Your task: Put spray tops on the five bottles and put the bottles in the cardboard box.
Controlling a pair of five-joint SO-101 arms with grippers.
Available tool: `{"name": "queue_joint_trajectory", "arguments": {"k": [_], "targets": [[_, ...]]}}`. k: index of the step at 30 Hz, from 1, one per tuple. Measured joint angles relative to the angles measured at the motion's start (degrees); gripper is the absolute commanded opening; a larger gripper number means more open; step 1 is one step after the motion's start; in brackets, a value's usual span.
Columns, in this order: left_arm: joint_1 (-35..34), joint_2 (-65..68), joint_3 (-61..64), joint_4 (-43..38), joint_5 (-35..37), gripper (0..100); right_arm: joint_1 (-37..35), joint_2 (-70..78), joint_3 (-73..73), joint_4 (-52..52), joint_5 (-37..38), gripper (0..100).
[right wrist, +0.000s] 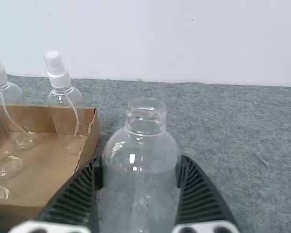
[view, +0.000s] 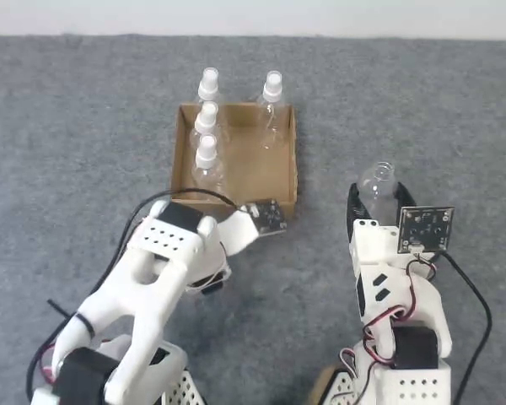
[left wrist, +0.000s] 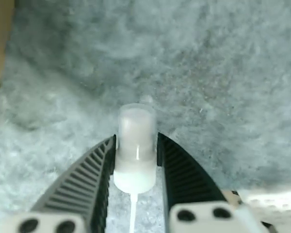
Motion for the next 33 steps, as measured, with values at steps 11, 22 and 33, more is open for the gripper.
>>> {"name": "queue_joint_trajectory", "arguments": {"k": [11, 22, 33], "targets": [[0.00, 0.00, -6.51, 10.02, 3.52, 1, -0.35, 0.00, 0.00, 0.00, 0.00, 0.9], [0.00, -14.86, -7.30, 12.40, 8.79, 1, -5.63, 0.00, 0.00, 0.00, -1.41, 0.9], [0.00, -30.68, -7.30, 10.29, 16.44, 1, -11.43, 0.00, 0.00, 0.00, -1.41, 0.9]]}}
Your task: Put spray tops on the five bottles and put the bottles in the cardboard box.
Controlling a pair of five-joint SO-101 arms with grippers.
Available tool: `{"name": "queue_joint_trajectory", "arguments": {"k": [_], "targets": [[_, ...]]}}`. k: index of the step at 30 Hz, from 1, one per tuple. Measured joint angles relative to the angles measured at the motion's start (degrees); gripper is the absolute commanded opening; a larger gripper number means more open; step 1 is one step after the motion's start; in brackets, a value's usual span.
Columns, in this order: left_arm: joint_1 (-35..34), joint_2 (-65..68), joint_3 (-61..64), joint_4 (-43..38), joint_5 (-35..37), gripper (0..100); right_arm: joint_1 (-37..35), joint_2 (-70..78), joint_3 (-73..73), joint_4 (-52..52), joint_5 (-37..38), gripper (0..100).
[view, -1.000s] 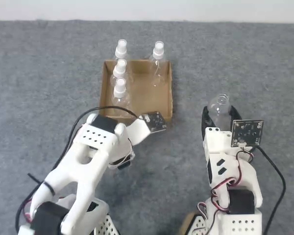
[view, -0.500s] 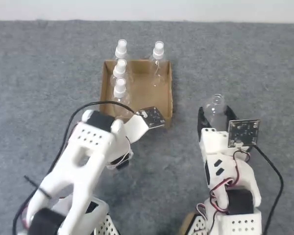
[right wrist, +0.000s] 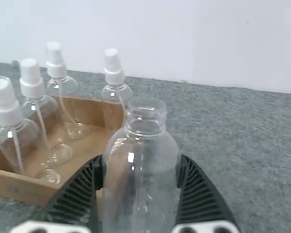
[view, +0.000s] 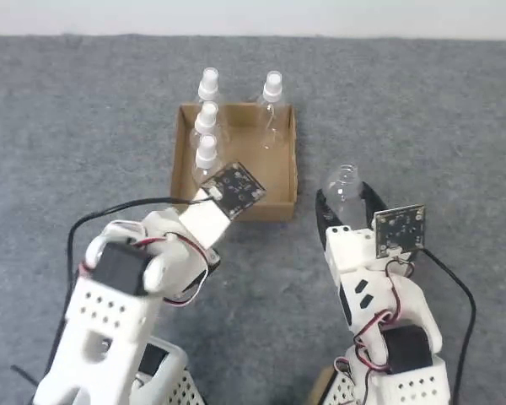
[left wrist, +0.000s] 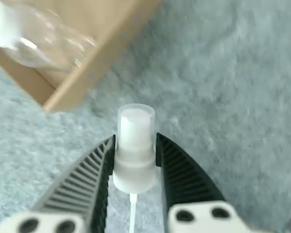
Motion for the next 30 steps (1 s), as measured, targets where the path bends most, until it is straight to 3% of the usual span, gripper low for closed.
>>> {"name": "queue_joint_trajectory", "arguments": {"k": [12, 30], "targets": [[0.00, -8.88, 0.00, -10.37, 7.12, 1, -5.89, 0.00, 1.93, -0.53, 0.00, 0.9], [0.00, -19.78, 0.00, -25.41, 17.41, 1, -8.88, 0.00, 9.85, -11.34, 3.52, 0.7]]}}
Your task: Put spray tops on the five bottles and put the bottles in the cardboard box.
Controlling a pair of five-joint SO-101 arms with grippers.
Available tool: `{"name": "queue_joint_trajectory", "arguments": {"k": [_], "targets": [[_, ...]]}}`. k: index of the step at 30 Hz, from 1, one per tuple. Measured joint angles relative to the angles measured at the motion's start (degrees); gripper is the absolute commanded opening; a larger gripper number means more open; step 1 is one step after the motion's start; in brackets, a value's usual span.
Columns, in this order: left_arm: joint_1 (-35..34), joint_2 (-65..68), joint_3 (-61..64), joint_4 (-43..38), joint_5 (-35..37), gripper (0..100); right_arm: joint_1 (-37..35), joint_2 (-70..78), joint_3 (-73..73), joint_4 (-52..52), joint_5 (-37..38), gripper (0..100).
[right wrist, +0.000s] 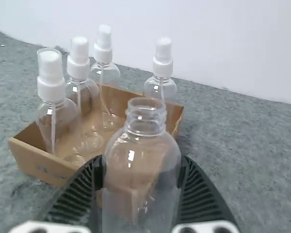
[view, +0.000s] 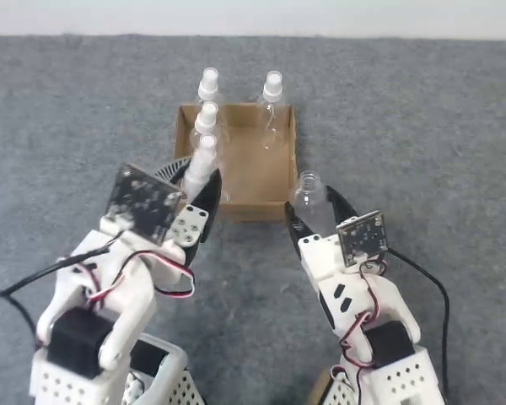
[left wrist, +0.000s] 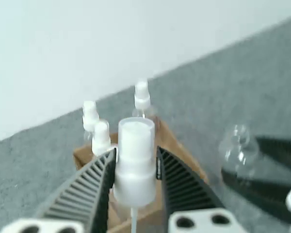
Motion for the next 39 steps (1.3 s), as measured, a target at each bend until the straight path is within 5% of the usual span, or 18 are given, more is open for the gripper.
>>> {"name": "queue_joint_trajectory", "arguments": {"k": [15, 39], "targets": [[0.00, -12.75, 4.66, -9.14, 12.48, 1, -3.08, 0.00, 0.00, -0.18, 0.44, 0.7], [-0.09, -18.02, 7.47, -21.71, 19.52, 1, -11.87, 0.00, 5.36, -7.91, 0.44, 0.7]]}}
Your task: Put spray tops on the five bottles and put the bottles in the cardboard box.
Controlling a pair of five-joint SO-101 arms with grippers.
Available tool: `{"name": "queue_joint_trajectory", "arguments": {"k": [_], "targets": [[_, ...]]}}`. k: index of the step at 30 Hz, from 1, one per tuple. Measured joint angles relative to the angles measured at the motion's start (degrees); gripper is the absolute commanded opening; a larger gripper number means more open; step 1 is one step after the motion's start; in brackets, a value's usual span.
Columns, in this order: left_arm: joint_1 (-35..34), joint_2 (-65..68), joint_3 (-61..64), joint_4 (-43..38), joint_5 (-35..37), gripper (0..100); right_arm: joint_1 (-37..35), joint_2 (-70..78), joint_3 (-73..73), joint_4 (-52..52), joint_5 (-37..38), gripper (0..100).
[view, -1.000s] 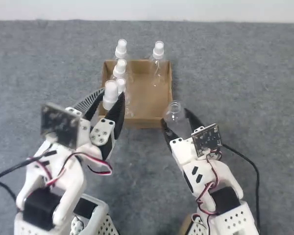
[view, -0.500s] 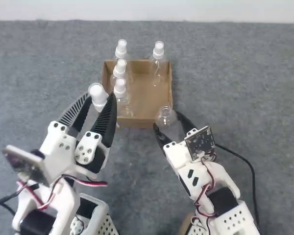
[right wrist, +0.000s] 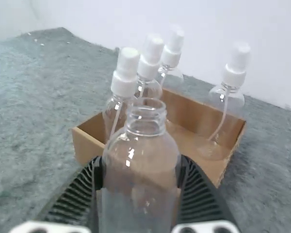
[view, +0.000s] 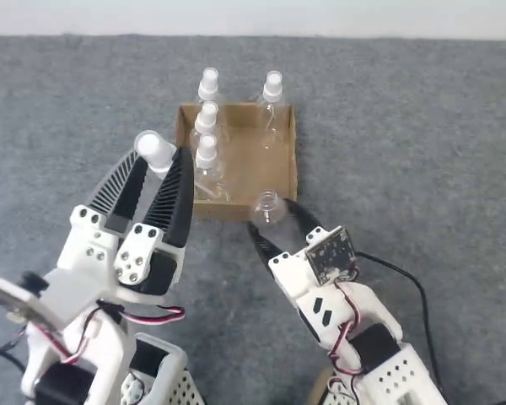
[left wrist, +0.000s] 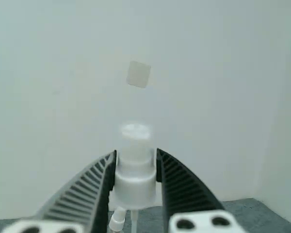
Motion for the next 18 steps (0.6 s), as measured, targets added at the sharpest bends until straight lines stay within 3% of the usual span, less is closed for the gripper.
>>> {"name": "queue_joint_trajectory", "arguments": {"k": [18], "targets": [[0.70, 0.09, 1.05, 0.00, 4.92, 1, -3.43, 0.00, 0.00, -2.46, 1.93, 0.7]]}}
